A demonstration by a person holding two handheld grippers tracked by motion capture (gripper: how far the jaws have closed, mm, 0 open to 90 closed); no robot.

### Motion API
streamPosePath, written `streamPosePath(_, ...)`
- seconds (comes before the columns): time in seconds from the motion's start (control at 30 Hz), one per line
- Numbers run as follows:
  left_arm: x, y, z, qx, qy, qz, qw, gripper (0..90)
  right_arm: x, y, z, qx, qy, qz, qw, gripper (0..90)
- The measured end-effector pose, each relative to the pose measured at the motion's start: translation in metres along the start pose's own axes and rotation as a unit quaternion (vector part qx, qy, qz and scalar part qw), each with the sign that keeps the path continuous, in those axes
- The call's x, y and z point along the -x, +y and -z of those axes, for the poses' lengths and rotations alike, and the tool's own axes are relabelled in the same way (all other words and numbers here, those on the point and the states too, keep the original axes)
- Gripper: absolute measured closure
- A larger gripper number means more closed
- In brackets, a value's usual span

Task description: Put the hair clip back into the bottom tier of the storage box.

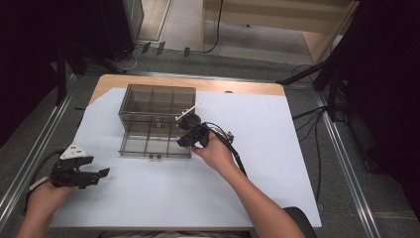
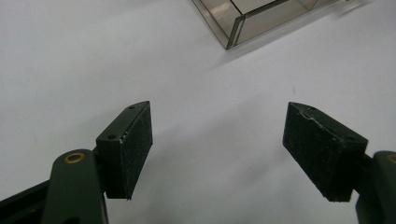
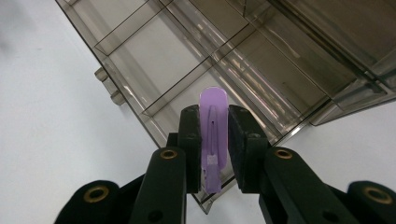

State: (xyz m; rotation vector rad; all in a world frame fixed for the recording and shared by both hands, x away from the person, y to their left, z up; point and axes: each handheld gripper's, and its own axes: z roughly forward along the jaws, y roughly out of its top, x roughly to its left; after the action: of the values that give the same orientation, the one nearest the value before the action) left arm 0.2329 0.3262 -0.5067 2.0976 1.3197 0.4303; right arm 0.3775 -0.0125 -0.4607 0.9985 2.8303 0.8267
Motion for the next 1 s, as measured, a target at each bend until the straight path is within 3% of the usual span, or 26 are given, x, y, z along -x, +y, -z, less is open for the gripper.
streamPosePath(0.33,0.0,0.0,0.0,-0.001,-0.001,-0.001,1.0,25.0,0.002,0.0,-0.008,-0.003,0.002,-0.008,1.0,77.5)
streamPosePath(1.0,0.0,0.0,0.0,-0.002,-0.001,-0.001,1.0,25.0,-0.001,-0.001,-0.027,-0.027,-0.004,0.003,0.9996,77.5)
